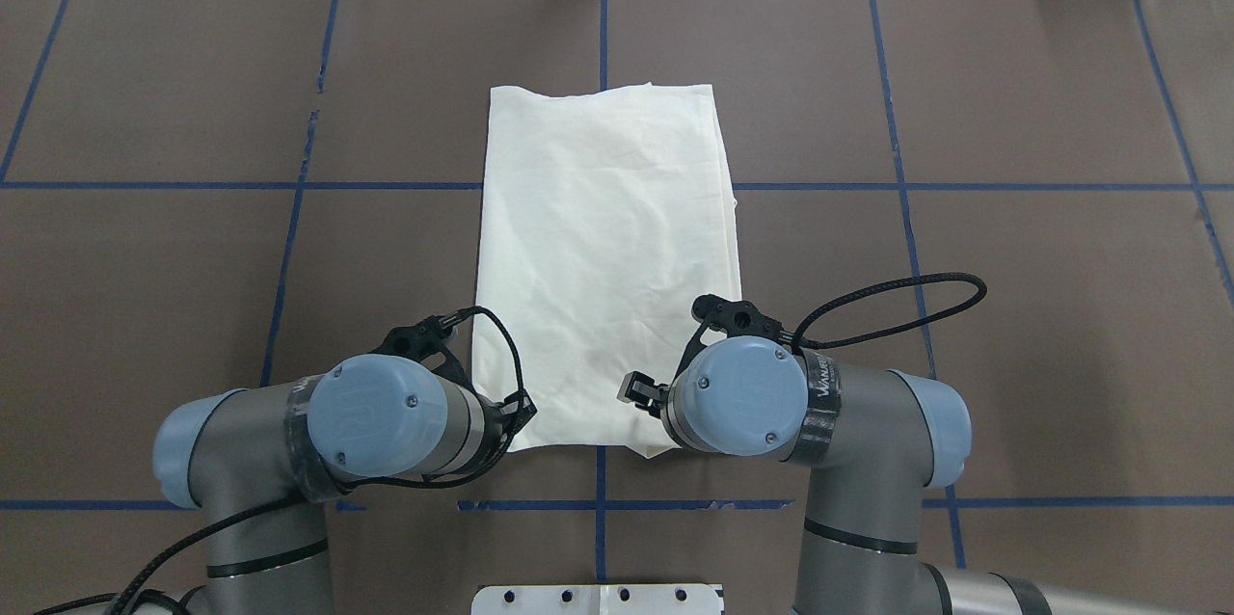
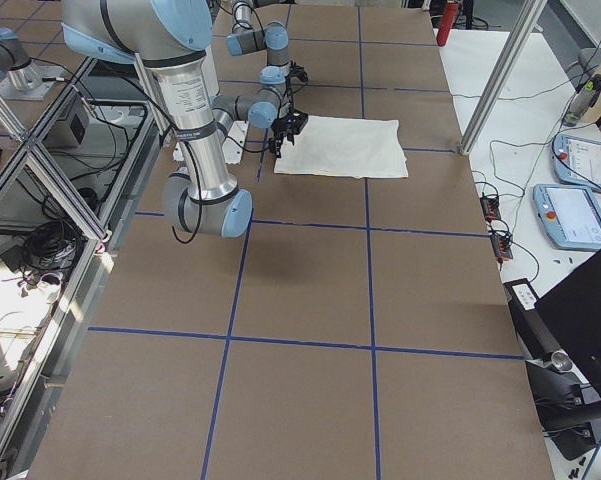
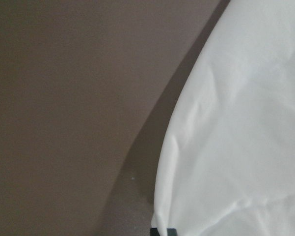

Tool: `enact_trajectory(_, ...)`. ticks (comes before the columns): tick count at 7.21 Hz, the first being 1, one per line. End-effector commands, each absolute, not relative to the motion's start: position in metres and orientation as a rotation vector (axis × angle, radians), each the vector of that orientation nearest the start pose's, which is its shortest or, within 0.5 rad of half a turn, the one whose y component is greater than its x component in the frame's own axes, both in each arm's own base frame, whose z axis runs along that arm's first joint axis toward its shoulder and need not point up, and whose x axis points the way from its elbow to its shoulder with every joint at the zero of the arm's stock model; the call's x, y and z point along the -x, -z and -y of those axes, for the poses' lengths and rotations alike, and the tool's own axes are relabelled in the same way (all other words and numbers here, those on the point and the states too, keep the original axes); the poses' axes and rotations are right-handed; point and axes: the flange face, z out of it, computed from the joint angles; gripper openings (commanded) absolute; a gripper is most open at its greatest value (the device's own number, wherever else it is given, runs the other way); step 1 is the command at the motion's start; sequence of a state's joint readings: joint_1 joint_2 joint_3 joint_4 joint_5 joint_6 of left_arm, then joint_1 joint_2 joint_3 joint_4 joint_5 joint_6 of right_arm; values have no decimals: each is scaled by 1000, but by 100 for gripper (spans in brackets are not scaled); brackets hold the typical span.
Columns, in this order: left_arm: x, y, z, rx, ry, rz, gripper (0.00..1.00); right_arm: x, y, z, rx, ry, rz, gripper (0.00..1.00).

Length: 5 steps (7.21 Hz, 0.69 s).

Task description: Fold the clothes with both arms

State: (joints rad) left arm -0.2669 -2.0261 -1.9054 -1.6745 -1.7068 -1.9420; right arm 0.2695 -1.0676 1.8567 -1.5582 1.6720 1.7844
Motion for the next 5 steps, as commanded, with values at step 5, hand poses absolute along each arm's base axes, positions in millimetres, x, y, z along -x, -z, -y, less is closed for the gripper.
enact_trajectory(5, -550, -246, 273, 180, 529, -902, 0, 586, -279, 265, 89, -392, 757, 100)
